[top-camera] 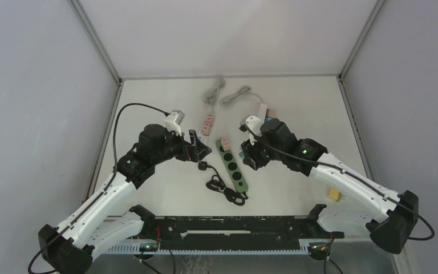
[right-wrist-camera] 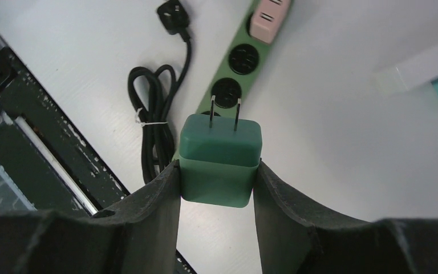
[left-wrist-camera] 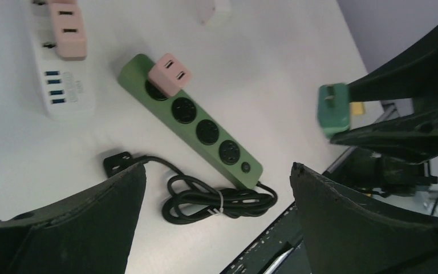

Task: Insert the plug
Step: Adjust the plug.

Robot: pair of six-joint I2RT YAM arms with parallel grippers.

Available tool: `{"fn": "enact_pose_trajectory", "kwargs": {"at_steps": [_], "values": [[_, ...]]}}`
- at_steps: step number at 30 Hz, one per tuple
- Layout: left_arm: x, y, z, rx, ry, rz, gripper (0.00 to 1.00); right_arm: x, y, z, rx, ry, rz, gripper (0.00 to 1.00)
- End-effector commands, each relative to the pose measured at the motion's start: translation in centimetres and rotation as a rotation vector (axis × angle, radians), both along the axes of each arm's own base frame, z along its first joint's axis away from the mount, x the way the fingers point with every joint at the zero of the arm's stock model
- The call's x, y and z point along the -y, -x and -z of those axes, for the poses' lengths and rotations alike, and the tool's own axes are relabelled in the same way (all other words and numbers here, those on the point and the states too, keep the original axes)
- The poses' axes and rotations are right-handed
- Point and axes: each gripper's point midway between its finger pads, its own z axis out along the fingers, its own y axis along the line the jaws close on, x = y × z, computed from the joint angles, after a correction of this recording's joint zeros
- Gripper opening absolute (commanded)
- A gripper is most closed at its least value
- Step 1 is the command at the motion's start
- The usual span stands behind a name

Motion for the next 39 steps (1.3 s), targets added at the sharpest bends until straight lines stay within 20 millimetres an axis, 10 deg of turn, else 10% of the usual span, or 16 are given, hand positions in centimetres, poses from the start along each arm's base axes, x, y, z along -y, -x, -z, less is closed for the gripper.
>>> {"fn": "enact_pose_trajectory", "kwargs": {"at_steps": [1, 20, 39], "values": [[3.3, 0.7, -3.6, 0.006, 0.17, 0.127, 1.0, -3.5, 0.0, -2.7, 0.115, -0.027, -0.169, 0.41], [7.3, 3.0, -1.4, -0.222, 0.273, 0.328, 0.86, -8.3, 1.5, -2.7, 0.203, -0.007, -0.387, 0.38], [8.9, 4.0, -1.1, -0.253, 0.285, 0.421, 0.34, -8.9, 1.7, -3.2, 0.231, -0.01, -0.419, 0.4]]}}
